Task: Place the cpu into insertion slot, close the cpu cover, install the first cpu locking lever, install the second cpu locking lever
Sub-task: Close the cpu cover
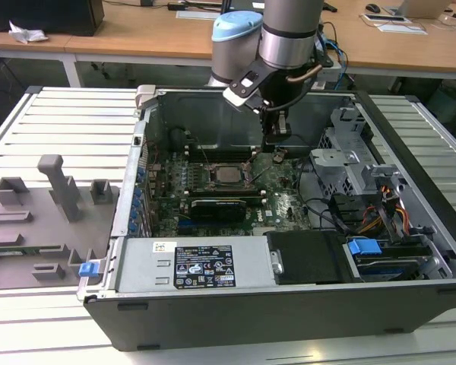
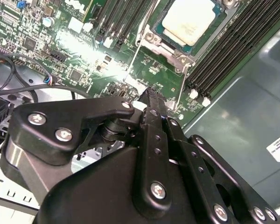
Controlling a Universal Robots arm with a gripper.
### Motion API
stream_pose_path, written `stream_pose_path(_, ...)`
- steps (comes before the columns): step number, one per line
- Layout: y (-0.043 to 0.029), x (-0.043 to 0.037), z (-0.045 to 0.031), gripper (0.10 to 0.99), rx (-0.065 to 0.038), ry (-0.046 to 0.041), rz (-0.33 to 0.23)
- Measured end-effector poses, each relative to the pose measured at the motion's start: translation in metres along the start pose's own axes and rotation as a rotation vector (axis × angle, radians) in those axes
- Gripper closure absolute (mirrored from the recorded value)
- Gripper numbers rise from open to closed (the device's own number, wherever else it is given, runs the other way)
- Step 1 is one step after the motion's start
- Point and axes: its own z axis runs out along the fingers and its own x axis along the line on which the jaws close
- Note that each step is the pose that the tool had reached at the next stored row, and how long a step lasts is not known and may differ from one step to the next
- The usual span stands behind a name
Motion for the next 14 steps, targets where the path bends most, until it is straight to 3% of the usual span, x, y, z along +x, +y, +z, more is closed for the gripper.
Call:
stream_pose_path(5,0.0147,-0.0007,0.0038,0.98,0.001,0.0002,-0.004)
stream_pose_path(10,0.0216,-0.0005,0.0131,0.98,0.001,0.0003,-0.009)
stream_pose_path(14,0.0226,-0.0005,0.0209,0.98,0.001,0.0003,-0.01)
